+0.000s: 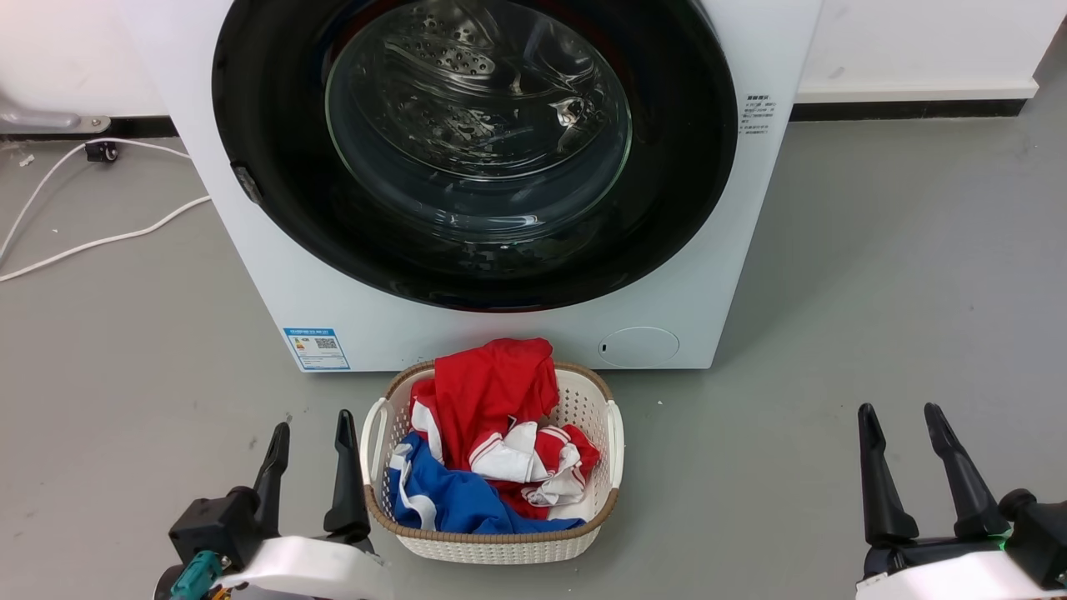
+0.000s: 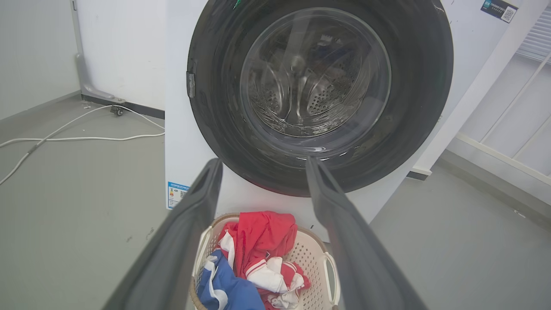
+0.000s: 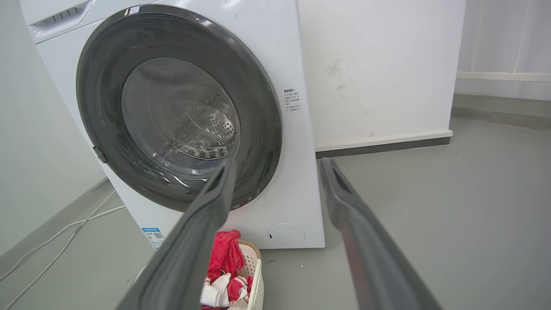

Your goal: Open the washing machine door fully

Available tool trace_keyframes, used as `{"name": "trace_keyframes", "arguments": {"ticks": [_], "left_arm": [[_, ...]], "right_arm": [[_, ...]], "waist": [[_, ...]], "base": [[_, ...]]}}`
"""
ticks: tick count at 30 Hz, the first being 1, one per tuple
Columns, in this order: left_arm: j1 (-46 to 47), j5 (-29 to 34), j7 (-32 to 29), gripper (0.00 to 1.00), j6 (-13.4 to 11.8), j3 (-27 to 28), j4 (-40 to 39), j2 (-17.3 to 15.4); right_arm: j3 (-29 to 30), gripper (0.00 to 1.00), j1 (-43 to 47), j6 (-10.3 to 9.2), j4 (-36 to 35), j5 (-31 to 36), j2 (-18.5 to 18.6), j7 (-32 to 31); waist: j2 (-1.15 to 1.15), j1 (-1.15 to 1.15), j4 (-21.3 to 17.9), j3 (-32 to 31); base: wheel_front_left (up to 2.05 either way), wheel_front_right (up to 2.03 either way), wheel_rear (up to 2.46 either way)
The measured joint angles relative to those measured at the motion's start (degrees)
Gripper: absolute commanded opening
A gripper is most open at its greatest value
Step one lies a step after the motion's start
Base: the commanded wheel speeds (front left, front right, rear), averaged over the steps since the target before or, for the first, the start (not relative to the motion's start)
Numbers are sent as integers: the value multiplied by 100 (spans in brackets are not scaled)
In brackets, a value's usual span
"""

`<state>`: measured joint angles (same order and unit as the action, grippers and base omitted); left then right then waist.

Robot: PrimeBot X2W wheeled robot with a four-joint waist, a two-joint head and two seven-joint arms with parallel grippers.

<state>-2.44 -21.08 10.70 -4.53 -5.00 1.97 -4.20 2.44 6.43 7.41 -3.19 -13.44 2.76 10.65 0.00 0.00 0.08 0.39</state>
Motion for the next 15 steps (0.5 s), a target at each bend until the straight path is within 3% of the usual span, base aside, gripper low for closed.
{"name": "trace_keyframes", "arguments": {"ticks": [15], "left_arm": [[-98, 678, 210, 100, 111, 58, 81, 105]], "right_arm": [[-32, 100, 129, 0, -219, 682, 2, 199]], "waist": [[0, 0, 8, 25]], "base": [[0, 0, 0]]}}
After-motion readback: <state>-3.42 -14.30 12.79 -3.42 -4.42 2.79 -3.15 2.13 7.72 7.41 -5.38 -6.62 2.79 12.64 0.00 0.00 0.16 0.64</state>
